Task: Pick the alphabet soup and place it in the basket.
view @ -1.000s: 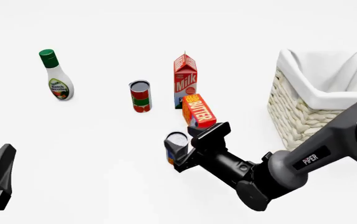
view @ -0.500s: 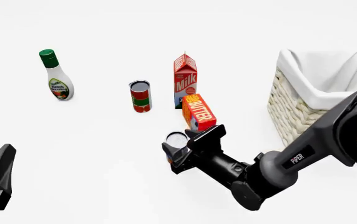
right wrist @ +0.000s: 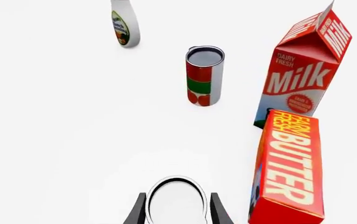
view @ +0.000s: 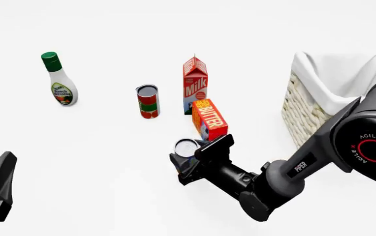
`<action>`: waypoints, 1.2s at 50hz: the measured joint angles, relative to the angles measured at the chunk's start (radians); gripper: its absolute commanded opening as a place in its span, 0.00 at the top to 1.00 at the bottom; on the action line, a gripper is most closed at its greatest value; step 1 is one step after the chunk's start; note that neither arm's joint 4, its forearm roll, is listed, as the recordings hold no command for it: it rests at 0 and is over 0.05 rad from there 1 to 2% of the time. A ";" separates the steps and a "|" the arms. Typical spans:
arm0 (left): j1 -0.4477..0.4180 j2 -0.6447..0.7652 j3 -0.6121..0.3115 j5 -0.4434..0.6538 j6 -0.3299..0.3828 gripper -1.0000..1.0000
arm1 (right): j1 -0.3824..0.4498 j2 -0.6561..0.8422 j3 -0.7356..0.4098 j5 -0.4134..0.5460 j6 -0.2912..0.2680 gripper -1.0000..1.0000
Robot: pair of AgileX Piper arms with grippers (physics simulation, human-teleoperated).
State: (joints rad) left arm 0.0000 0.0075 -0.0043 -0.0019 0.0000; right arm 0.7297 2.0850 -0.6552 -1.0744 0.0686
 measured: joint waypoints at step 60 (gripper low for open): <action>0.000 0.000 0.000 0.000 0.000 0.00 | 0.014 -0.273 0.123 0.046 -0.019 1.00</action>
State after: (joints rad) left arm 0.0000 0.0075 -0.0043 -0.0019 0.0000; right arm 0.7439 1.8117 -0.5319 -1.0280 0.0493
